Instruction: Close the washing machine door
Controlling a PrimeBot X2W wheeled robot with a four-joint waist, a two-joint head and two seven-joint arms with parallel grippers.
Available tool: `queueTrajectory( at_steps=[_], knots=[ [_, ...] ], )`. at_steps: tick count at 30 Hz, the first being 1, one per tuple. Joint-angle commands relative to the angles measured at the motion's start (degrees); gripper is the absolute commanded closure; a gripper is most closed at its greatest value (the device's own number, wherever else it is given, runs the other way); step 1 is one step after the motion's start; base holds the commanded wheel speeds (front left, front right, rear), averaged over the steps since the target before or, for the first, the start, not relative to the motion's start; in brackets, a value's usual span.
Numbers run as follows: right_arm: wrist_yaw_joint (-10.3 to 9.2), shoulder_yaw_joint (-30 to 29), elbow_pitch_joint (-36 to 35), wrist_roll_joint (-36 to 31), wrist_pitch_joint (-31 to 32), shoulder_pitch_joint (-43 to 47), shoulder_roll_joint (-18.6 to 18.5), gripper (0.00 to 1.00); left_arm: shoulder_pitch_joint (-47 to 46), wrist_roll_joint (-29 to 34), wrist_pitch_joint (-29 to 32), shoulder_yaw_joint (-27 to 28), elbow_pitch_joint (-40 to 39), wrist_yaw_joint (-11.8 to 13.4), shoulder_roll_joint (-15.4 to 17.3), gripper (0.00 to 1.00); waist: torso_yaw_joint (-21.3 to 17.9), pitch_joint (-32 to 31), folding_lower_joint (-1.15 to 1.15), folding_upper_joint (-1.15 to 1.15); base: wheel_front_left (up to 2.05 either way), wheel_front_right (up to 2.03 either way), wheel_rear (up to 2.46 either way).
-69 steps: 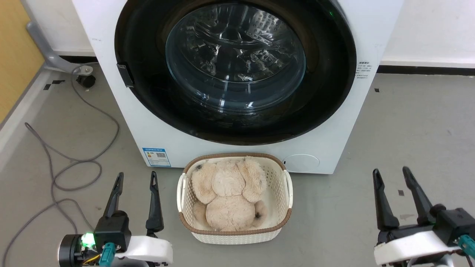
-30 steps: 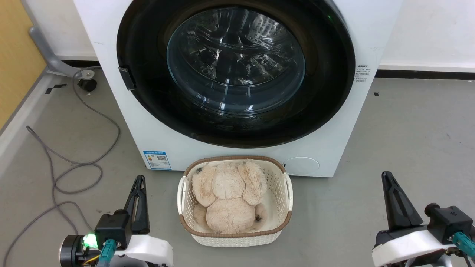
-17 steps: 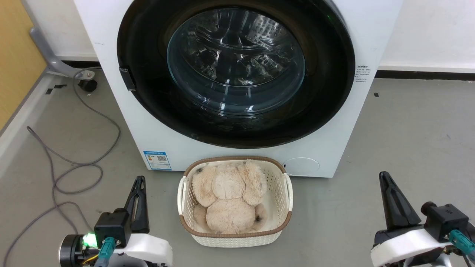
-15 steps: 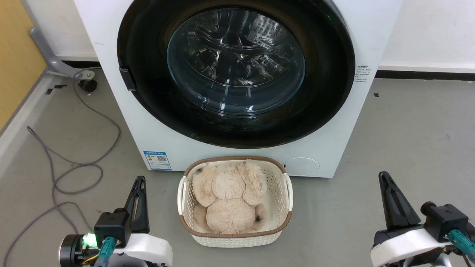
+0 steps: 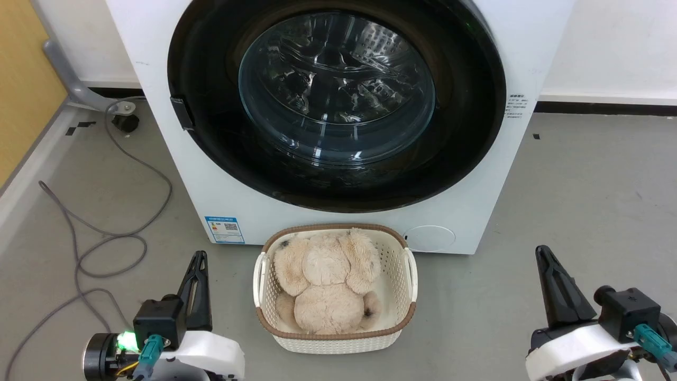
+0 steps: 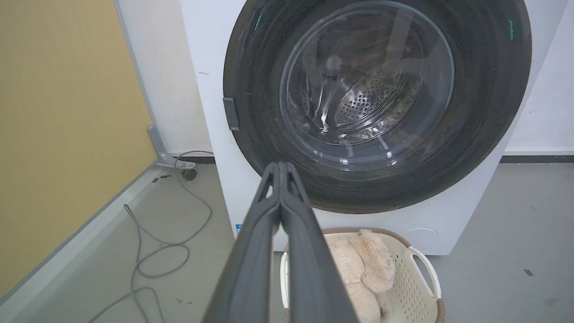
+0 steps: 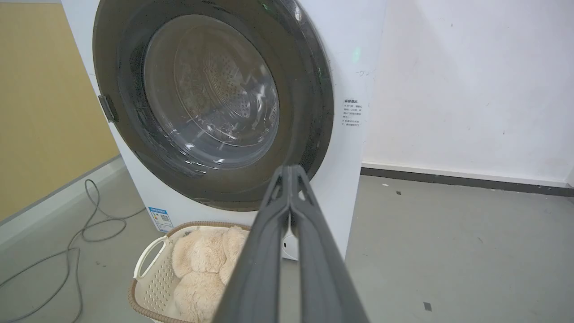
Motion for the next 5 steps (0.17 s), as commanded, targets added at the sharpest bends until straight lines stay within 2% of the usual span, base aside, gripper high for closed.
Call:
queueTrajectory(
  at_steps=[1,5],
  knots=[
    [-0.03,0.11,-0.46,-0.46,0.34,0.68,0.15,1.00,0.38,0.46,0.51,0.14,-0.24,-0.34,-0.01,1.00,0.01,-0.01,0.00,0.00,0.00,0.00,0.00],
    [-0.03,0.21,-0.63,-0.71,0.81,0.72,0.16,1.00,0.41,0.50,0.98,0.22,-0.37,-0.52,-0.01,1.00,0.02,-0.05,0.00,0.00,0.00,0.00,0.00]
  ],
)
